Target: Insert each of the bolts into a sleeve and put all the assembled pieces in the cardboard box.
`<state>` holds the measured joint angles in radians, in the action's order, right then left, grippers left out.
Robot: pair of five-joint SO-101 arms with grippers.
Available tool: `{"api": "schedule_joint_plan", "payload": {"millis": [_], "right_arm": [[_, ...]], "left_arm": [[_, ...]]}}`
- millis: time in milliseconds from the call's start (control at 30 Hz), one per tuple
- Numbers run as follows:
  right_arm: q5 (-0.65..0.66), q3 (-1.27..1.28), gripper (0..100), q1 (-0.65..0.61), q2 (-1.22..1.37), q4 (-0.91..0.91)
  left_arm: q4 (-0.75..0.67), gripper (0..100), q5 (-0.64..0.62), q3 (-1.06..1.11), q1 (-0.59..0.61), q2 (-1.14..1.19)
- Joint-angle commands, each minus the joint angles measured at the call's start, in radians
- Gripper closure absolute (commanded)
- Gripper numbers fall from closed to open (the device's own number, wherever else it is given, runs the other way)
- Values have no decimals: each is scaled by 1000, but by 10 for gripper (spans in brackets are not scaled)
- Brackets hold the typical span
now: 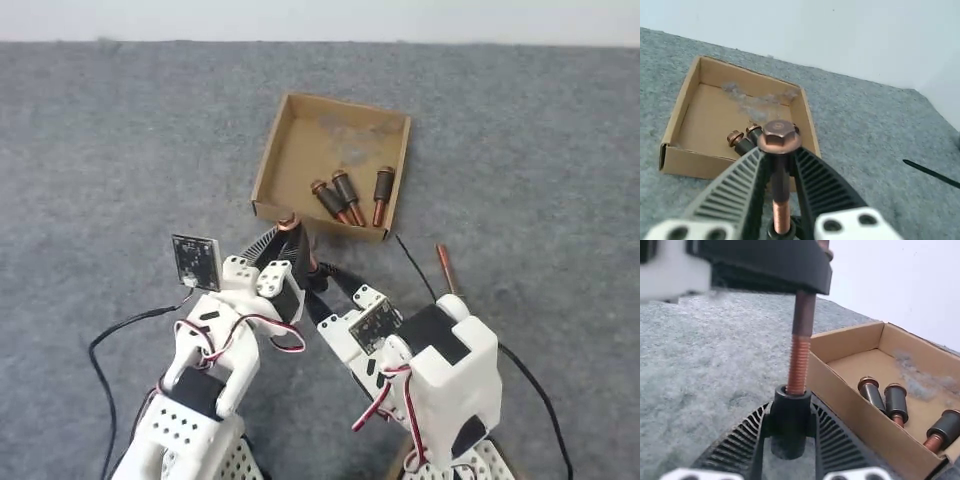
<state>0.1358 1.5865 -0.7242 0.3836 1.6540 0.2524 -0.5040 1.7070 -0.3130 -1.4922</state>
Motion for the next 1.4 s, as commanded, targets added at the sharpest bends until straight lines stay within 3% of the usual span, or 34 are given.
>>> {"api": "schedule_joint_plan", "payload": {"millis": [0,1367], "right_arm": [[17,29,992,-12,-61,-1],[14,40,992,15,-97,25]], "left_arm": [[-14,987,11,-16,-6,-34],[313,985,15,-16,-41,-32]]}}
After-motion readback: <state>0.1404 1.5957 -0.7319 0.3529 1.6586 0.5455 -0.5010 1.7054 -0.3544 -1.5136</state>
